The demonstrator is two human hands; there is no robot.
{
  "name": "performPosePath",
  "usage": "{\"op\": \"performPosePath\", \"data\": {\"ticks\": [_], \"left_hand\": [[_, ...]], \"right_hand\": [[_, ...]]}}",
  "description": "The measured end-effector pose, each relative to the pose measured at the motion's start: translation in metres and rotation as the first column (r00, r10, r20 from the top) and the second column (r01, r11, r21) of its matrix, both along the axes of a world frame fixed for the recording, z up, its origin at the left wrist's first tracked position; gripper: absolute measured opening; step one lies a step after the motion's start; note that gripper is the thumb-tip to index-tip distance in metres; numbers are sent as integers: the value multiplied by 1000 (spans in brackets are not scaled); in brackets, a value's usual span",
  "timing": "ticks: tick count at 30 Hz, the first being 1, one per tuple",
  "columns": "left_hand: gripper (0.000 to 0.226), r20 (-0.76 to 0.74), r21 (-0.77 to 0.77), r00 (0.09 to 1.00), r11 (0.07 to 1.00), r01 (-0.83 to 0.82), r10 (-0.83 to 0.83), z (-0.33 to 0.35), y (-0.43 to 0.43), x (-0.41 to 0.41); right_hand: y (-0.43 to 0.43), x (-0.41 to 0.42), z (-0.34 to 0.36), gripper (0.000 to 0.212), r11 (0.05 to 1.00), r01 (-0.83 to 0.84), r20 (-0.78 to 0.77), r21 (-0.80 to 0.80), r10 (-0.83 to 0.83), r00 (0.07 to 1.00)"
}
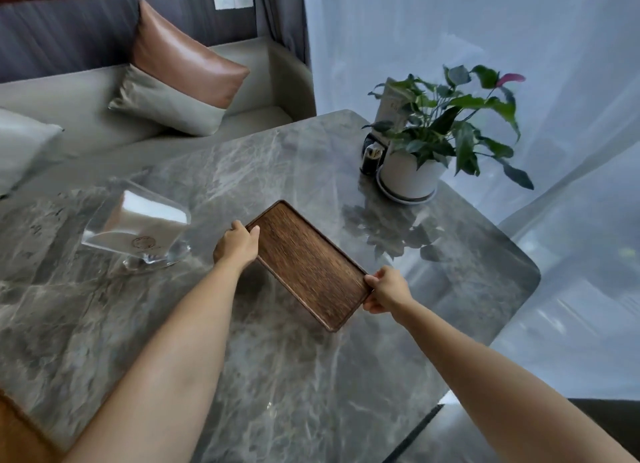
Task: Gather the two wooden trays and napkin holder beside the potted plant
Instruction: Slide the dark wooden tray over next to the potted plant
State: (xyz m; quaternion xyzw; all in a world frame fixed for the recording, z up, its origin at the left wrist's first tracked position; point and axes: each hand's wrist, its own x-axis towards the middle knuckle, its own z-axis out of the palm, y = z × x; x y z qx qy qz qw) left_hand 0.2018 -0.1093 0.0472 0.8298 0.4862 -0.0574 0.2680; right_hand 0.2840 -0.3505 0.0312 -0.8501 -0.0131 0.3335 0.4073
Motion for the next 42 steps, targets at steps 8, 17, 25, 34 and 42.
{"op": "performPosePath", "data": {"ticks": [8, 17, 25, 34, 42], "left_hand": [[53, -53, -14, 996, 998, 64, -65, -3, -30, 102], [53, -89, -29, 990, 994, 108, -110, -30, -33, 181], [53, -118, -27, 983, 990, 141, -143, -53, -31, 228], [51, -67, 15, 969, 970, 241, -240, -61, -46, 261], [44, -18, 4, 962, 962, 274, -274, -64, -42, 262]], "right_hand": [[-33, 98, -8, 20, 1000, 21, -12, 2, -21, 1000], [-40, 172, -25, 9, 998, 41, -103, 49, -36, 994], [-40, 208, -46, 11, 996, 82, -137, 22, -78, 987], [-19, 212, -52, 15, 998, 54, -104, 7, -53, 993], [-21, 213, -54, 8, 999, 45, -61, -7, -46, 997]]}}
